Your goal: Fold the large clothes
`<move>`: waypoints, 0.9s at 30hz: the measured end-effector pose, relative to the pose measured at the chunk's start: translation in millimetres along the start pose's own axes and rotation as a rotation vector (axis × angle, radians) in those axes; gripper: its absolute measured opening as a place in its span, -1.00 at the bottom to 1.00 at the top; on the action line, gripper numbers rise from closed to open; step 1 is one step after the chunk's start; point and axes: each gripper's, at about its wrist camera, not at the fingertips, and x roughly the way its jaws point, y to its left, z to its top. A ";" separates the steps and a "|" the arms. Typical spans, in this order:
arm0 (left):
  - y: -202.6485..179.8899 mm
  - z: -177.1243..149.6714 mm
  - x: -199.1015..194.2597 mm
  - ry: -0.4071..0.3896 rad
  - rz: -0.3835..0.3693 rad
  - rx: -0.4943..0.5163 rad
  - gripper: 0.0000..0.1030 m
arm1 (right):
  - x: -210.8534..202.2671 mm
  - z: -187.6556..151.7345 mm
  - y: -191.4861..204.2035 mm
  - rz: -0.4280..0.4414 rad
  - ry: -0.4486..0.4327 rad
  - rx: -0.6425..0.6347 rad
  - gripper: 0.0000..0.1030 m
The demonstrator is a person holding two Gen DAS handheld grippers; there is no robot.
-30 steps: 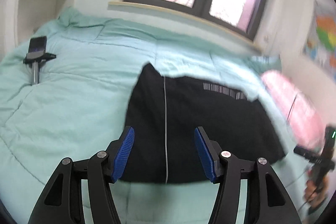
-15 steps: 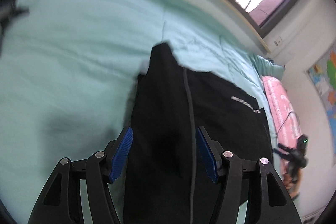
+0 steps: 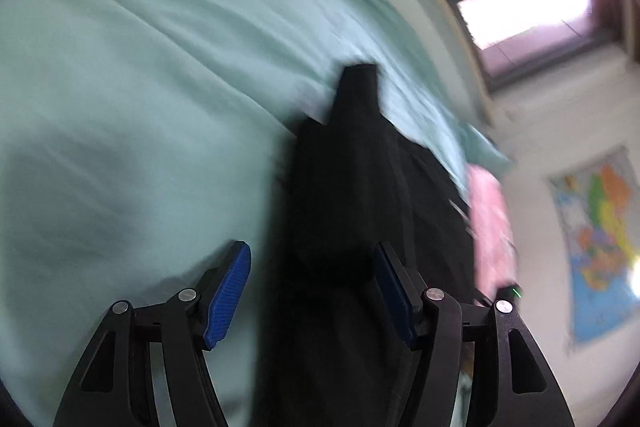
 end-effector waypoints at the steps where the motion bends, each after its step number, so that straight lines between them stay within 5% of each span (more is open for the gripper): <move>1: -2.0 -2.9 6.9 0.050 -0.020 -0.003 0.36 | -1.4 -1.8 -1.8 -0.002 0.006 -0.001 0.85; 3: -7.0 -9.3 22.4 0.122 -0.003 0.011 0.37 | -11.1 -3.8 -7.6 0.031 -0.031 0.032 0.85; 5: -9.9 -12.4 31.2 0.108 0.027 0.024 0.37 | -25.3 -7.4 -11.3 0.116 -0.096 0.061 0.85; 7: -6.9 -12.8 38.4 0.116 -0.036 -0.017 0.37 | -29.5 -9.9 -8.1 0.130 -0.105 0.048 0.85; 11: -2.8 -12.5 48.6 0.125 -0.055 -0.053 0.37 | -4.7 -2.8 2.7 0.027 -0.013 -0.010 0.85; 16: 7.3 -15.7 56.2 0.140 -0.100 -0.093 0.39 | 44.1 5.6 16.4 0.108 0.101 -0.049 0.89; 19: 4.8 -8.0 65.7 0.148 -0.091 -0.103 0.39 | 64.6 13.6 36.9 0.032 0.143 -0.105 0.89; 22: -12.2 -12.1 55.9 0.097 -0.019 -0.038 0.14 | 57.9 7.3 55.7 -0.026 0.111 -0.191 0.61; 24: -32.7 -19.0 46.1 0.055 0.038 0.050 -0.23 | 39.4 -3.7 70.4 -0.035 0.038 -0.268 0.18; 27: -69.3 -35.9 17.9 -0.014 0.025 0.143 -0.37 | 3.7 -23.6 95.1 -0.025 -0.044 -0.337 -0.09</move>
